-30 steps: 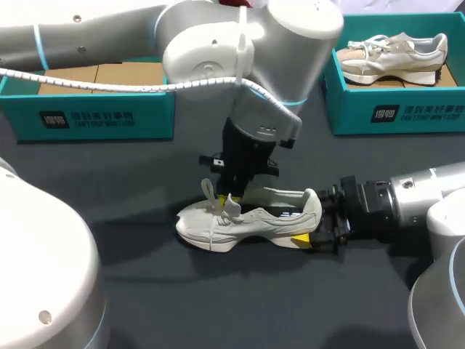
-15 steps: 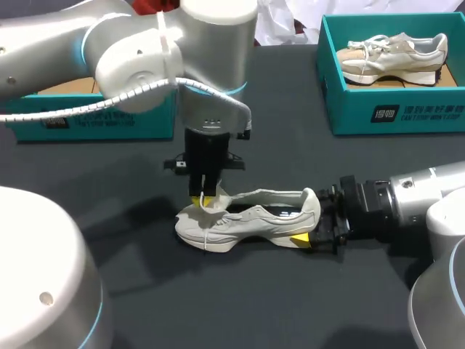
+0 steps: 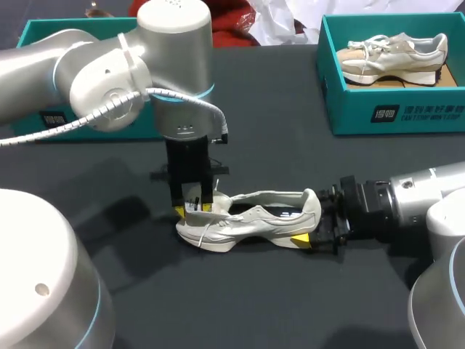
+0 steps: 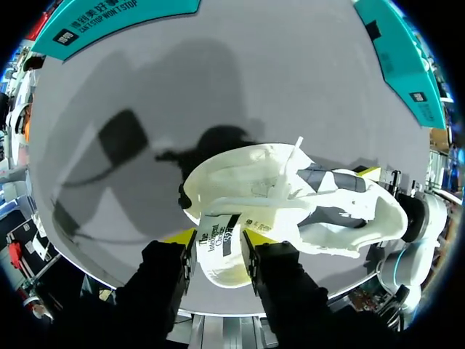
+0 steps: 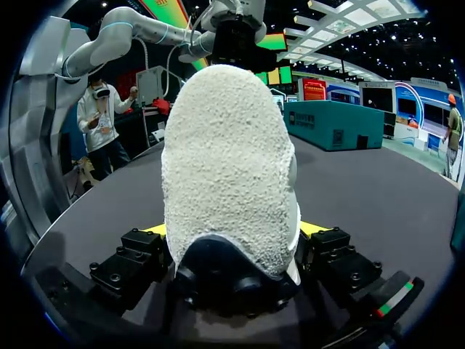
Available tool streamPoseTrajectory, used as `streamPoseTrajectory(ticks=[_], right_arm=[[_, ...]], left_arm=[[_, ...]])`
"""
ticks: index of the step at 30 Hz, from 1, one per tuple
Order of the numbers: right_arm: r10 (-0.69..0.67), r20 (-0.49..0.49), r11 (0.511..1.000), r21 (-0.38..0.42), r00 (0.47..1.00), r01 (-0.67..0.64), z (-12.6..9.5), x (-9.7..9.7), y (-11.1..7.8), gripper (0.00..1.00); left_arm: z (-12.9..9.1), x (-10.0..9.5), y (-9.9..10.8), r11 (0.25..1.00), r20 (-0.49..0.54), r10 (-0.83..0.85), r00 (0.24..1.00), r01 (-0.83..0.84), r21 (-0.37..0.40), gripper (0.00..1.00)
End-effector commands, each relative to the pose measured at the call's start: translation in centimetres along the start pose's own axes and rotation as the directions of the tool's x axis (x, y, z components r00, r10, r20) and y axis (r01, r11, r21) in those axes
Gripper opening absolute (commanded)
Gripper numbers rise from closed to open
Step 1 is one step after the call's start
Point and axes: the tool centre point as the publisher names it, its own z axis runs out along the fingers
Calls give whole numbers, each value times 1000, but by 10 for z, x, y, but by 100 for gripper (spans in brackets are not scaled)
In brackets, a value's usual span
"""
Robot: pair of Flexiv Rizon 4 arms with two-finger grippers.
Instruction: Take the shoe out of the shoebox, open the shoe tongue, remove and reinsert the insole, then place the shoe into the shoebox
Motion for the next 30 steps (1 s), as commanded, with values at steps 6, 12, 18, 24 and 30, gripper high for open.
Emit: streamPoseTrajectory(ticks=[6, 12, 18, 24, 30], right_arm=[[1, 0, 1000, 4, 1000, -1, 0, 1, 0, 0], [1, 0, 1000, 4, 1000, -1, 0, 1, 0, 0], [1, 0, 1000, 4, 1000, -1, 0, 1, 0, 0], [1, 0, 1000, 4, 1000, -1, 0, 1, 0, 0], [1, 0, 1000, 4, 1000, -1, 0, 1, 0, 0]], left_arm=[[8, -9, 4, 1000, 66, 4, 998, -5, 11, 44], [13, -11, 5, 1000, 139, 11, 990, -15, 22, 46], [20, -10, 4, 999, 200, -7, 980, 0, 34, 45], [18, -5, 5, 998, 225, -33, 974, 21, 55, 43], [-8, -6, 17, 992, 190, -37, 981, 14, 123, 42]])
